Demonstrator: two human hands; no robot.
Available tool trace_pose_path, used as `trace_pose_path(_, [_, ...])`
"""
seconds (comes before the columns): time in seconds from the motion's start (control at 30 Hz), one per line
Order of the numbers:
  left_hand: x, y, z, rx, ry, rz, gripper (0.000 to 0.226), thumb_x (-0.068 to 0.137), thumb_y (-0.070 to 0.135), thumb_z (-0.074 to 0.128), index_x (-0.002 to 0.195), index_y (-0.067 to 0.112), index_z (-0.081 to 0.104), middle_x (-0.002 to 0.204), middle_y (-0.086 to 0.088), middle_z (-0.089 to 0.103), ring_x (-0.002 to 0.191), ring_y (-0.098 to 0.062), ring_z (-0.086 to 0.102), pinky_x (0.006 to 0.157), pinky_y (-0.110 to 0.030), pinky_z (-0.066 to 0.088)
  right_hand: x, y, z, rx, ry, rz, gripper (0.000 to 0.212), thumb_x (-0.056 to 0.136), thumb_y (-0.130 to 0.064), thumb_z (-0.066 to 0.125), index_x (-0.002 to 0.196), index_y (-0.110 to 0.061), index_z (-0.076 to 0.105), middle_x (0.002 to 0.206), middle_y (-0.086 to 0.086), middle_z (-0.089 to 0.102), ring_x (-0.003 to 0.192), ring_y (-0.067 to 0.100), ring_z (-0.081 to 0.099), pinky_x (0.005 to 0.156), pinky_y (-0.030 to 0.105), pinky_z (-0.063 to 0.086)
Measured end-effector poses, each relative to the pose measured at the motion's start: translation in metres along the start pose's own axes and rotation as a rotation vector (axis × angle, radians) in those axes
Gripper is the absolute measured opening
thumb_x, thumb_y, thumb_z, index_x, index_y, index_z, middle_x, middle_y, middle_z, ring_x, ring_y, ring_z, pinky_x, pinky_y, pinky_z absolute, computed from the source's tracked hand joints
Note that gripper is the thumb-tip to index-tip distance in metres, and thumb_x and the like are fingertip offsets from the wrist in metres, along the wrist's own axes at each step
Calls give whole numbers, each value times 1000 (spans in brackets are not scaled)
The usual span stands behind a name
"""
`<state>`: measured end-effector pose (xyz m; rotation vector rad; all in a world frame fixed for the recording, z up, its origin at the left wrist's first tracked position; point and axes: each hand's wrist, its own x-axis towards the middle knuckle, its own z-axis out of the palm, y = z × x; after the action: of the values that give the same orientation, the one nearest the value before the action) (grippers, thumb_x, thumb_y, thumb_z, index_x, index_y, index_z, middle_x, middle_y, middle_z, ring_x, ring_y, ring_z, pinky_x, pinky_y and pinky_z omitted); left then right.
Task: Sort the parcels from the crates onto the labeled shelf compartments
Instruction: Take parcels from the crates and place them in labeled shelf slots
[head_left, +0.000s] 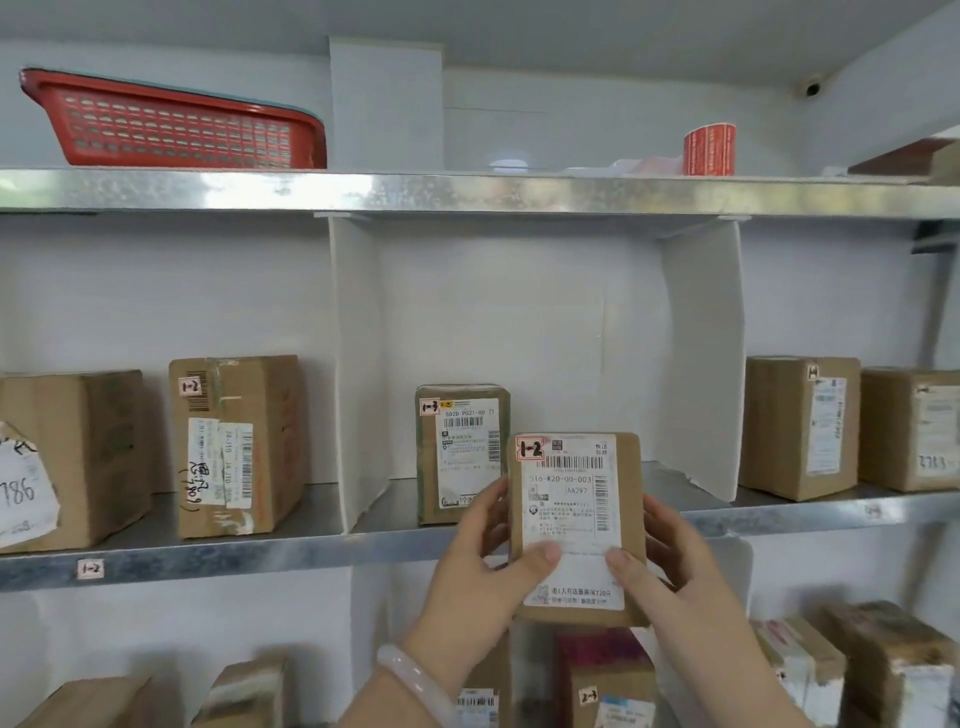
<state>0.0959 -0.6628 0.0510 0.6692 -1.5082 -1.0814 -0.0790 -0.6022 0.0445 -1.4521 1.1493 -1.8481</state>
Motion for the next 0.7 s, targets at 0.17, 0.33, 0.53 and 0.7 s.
trace_pose_path(0.17, [49, -5, 15, 10, -45, 70, 68, 79, 10, 82, 128, 44, 50, 127, 15, 65, 122, -5, 58, 97, -34, 55, 35, -6, -7, -63, 61, -68, 47, 80, -23, 72, 117, -45, 53, 113, -24, 67, 105, -7, 61, 69, 13, 54])
trace_pose_path(0.33, [86, -6, 34, 40, -79, 117, 67, 81, 10, 80, 122, 52, 47, 128, 19, 62, 120, 1, 57, 94, -27, 55, 62, -3, -18, -96, 145, -102, 48, 86, -11, 70, 117, -42, 52, 110, -23, 65, 101, -11, 60, 66, 8, 51])
trace_pose_path(0.53, [110, -14, 57, 67, -81, 123, 66, 85, 7, 75, 119, 56, 46, 119, 29, 63, 116, 6, 58, 78, -15, 54, 96, 5, -37, -200, 131, -100, 49, 87, -9, 69, 121, -40, 49, 113, -22, 59, 101, -9, 56, 60, 7, 49])
trace_pose_path(0.7, [124, -22, 67, 148, -3, 123, 65, 86, 8, 74, 115, 59, 45, 116, 32, 62, 110, 15, 56, 75, -10, 52, 127, 20, -46, -261, 59, -92, 55, 86, -7, 69, 108, -51, 46, 114, -25, 57, 106, -7, 53, 64, 5, 48])
